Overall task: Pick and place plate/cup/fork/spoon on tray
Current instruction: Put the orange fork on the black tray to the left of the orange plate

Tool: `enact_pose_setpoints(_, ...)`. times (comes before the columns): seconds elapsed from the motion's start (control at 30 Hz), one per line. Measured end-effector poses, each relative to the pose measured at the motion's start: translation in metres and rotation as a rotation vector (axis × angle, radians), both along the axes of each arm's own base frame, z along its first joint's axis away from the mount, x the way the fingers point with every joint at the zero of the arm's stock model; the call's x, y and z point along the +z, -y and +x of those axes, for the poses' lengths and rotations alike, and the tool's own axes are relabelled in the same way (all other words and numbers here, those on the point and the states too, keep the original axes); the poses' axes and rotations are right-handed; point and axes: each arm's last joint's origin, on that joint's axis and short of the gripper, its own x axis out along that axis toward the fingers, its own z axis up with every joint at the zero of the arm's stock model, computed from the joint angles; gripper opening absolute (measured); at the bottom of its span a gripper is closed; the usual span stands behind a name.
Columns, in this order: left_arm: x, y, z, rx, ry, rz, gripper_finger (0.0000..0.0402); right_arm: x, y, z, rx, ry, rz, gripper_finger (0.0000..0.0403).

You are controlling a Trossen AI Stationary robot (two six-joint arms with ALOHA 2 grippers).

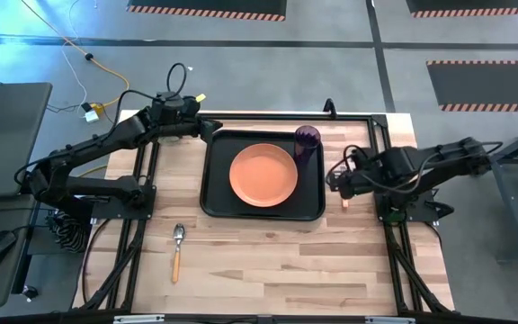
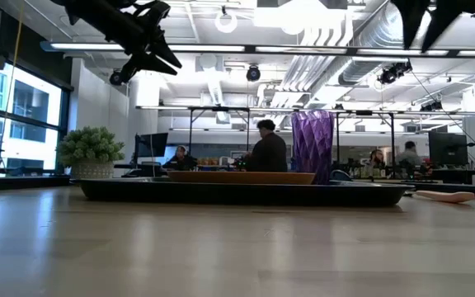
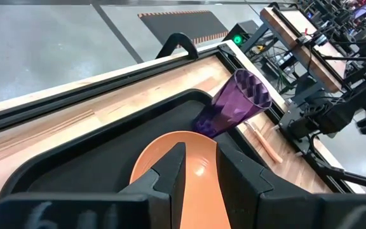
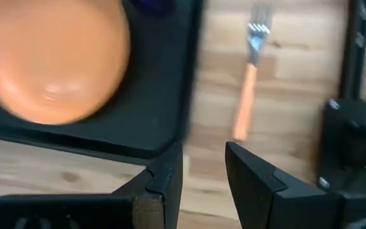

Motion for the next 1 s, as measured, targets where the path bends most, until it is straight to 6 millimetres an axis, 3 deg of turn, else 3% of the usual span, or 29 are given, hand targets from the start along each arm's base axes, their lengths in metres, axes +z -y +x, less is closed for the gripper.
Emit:
enact_pose_setpoints(0.33, 0.0, 0.0, 0.0, -0.016, -0.014, 0.028, 0.0082, -0.059, -0.002, -0.007, -0.086, -0.191, 0.099, 0.011)
enact_pose_setpoints(0.63, 0.0, 0.0, 0.0, -0.027, -0.023, 0.048, 0.0105, -0.102, -0.003, -0.004, -0.08, -0.171, 0.138, 0.0111)
enact_pose_setpoints(1.0, 0.0, 0.0, 0.0, -0.027, -0.023, 0.048, 0.0109, -0.135, -0.002, -0.011, -0.044, -0.199, 0.126, 0.0111)
